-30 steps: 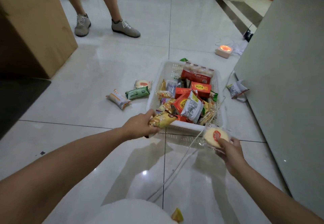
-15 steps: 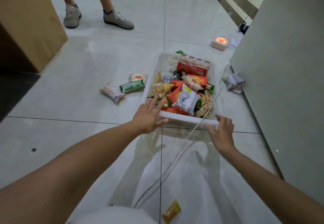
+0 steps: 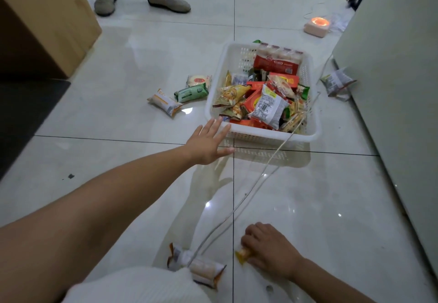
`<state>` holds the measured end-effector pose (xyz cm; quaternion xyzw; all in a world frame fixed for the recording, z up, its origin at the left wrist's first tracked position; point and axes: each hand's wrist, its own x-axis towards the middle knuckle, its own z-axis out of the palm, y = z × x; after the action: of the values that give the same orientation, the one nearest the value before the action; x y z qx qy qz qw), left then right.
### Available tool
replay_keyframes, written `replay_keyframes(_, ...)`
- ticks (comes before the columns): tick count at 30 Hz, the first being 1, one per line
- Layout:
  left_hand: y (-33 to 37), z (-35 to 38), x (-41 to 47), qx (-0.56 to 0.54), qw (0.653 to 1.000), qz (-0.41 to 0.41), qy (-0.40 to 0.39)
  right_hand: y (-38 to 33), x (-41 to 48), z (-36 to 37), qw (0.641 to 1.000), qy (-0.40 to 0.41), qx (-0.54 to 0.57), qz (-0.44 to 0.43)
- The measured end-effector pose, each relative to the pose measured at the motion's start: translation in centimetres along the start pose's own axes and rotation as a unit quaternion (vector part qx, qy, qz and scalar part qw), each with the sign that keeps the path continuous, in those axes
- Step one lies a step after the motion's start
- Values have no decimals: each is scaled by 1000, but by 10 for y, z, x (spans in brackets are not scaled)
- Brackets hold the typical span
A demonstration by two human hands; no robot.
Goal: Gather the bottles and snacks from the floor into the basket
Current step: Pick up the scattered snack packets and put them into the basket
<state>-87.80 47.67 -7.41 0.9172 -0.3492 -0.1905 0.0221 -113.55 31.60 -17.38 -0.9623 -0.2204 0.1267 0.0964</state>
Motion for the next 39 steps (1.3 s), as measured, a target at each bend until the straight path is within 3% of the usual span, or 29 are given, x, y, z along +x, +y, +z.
replay_keyframes(9,-3,-6,1,26,1000,8,-9,55,2,-29,976,169,-38,130)
replay_keyframes(15,-1,-5,1,21,1000,5,-11,105,17,-138,939,288,-179,58)
replay_keyframes(17,-2,-5,2,27,1000,5,-15,121,39,-184,922,313,-212,81)
replay_keyframes(21,-2,-10,0,38,999,8,-23,142,88,-246,916,271,-173,240)
replay_keyframes(24,-3,-11,-4,49,999,17,-14,135,106,-250,917,237,-121,296)
replay_keyframes(29,-20,-1,-28,42,999,15,19,122,100,-211,951,133,-151,233)
replay_keyframes(35,-57,42,-77,82,994,35,-58,132,94,-191,960,50,-213,176)
replay_keyframes(39,-61,69,-100,9,995,26,-91,141,90,-200,957,41,-211,196)
